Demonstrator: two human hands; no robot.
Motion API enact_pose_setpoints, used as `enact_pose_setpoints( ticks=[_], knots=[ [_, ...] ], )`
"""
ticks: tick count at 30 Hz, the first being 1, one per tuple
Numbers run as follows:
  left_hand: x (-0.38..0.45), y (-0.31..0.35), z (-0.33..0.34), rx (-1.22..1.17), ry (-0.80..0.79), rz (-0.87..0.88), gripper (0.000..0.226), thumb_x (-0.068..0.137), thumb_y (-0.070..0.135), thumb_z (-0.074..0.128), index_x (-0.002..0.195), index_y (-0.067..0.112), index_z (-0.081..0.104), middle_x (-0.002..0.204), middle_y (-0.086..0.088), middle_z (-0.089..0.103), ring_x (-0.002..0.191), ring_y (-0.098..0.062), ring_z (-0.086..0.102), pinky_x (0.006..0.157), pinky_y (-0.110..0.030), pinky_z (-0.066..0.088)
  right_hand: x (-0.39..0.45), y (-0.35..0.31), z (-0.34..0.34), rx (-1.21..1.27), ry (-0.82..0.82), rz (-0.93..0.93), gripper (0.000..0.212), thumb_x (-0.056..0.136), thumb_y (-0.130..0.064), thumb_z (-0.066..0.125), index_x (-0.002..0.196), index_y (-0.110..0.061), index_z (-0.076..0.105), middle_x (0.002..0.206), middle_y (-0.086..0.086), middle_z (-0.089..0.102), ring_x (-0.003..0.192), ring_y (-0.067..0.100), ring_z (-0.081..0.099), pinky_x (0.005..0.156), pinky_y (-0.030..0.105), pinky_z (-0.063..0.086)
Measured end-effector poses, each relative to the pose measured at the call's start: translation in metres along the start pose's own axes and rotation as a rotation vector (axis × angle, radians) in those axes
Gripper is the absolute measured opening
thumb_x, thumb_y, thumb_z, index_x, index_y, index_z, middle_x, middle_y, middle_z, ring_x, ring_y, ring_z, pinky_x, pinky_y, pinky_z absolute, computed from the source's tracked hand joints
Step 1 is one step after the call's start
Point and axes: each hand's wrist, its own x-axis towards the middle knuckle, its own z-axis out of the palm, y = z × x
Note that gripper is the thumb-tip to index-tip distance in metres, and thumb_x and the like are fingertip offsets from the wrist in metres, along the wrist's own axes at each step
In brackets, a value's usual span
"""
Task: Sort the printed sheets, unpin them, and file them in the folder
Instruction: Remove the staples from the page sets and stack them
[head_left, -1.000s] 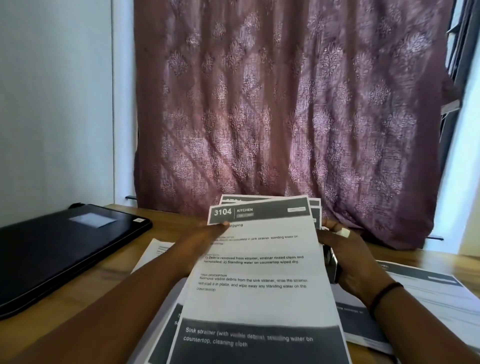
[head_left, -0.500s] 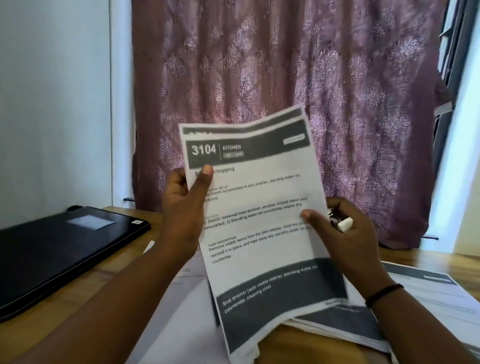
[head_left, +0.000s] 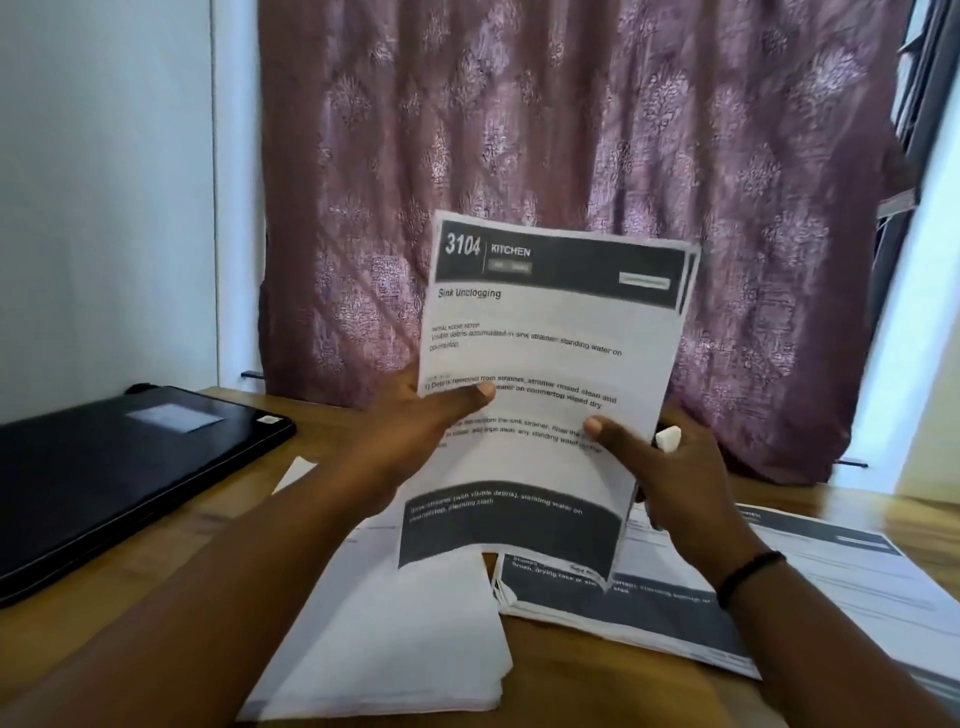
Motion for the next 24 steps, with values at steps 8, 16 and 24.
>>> enact_pose_setpoints(
  ticks=[8, 16, 24],
  knots=[
    [0.010, -0.013, -0.005, -0.020, 0.023, -0.032, 0.014, 0.084, 0.019, 0.069, 0.098, 0.024, 0.068, 0.100, 0.000, 0.074, 0.091, -0.021, 0.071, 0.087, -0.038, 0.054, 0.009, 0.018, -0.017, -0.174, -0.041, 0.230, 0.028, 0.076, -0.038, 0.076, 0.087, -0.013, 0.071, 0.047, 0.005, 0.050, 0.035, 0.015, 0.036, 0.033, 0.016, 0.026],
    [0.023, -0.022, -0.014, -0.084, 0.192, -0.058, 0.003, 0.090, 0.021, 0.065, 0.092, 0.023, 0.066, 0.097, 0.004, 0.072, 0.096, -0.021, 0.067, 0.094, -0.043, 0.049, 0.013, 0.028, -0.016, -0.343, -0.035, 0.202, 0.027, 0.077, -0.039, 0.077, 0.089, -0.018, 0.064, 0.047, -0.012, 0.056, 0.036, 0.000, 0.045, 0.038, 0.014, 0.033],
    [0.026, -0.033, -0.005, -0.542, 0.366, -0.295, 0.009, 0.097, 0.017, 0.054, 0.105, 0.017, 0.058, 0.094, -0.005, 0.069, 0.078, -0.022, 0.067, 0.080, -0.047, 0.055, 0.003, 0.021, 0.014, 0.035, 0.024, 0.565, 0.036, 0.073, -0.043, 0.078, 0.090, -0.014, 0.064, 0.063, 0.000, 0.047, 0.041, 0.008, 0.034, 0.039, 0.018, 0.026]
  ],
)
